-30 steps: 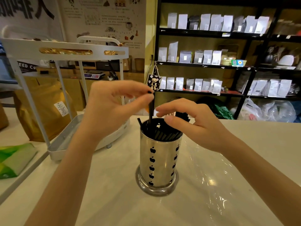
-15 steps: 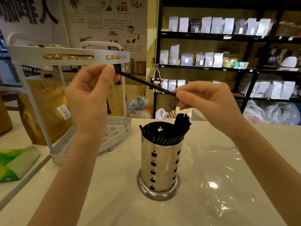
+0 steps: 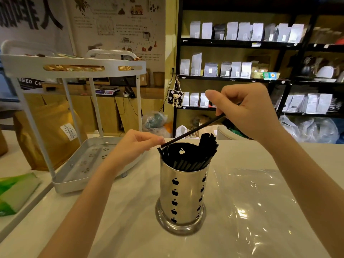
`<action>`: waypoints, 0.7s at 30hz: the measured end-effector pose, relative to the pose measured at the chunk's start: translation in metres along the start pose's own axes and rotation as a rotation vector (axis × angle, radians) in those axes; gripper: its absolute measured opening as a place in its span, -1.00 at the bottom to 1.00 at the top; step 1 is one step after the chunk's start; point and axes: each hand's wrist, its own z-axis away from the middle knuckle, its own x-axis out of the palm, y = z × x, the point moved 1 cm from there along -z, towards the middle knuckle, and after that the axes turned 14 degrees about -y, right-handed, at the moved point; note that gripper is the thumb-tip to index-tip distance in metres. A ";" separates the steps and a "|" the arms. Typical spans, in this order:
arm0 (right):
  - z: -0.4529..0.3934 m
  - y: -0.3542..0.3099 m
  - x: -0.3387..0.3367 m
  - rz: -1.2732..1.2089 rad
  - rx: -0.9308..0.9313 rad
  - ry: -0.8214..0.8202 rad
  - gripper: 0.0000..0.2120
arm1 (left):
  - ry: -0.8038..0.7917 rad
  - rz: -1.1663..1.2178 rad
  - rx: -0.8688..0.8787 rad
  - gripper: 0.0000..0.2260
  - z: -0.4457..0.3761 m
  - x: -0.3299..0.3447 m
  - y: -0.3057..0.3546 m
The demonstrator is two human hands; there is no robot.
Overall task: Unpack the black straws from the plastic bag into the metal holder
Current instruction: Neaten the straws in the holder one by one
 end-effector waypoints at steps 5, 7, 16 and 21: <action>-0.010 -0.012 -0.006 0.129 -0.073 0.013 -0.60 | -0.034 -0.061 0.108 -0.81 0.004 -0.002 0.011; -0.011 -0.014 -0.013 0.128 -0.086 0.079 -0.59 | -0.064 -0.077 0.155 -0.81 0.005 -0.002 0.015; -0.017 -0.016 0.012 0.258 -0.024 -0.352 -0.58 | -0.161 -0.056 0.109 -0.78 0.003 0.010 0.016; -0.009 -0.014 0.041 0.286 -0.004 -0.571 -0.58 | -0.173 -0.079 0.097 -0.61 0.007 0.006 0.018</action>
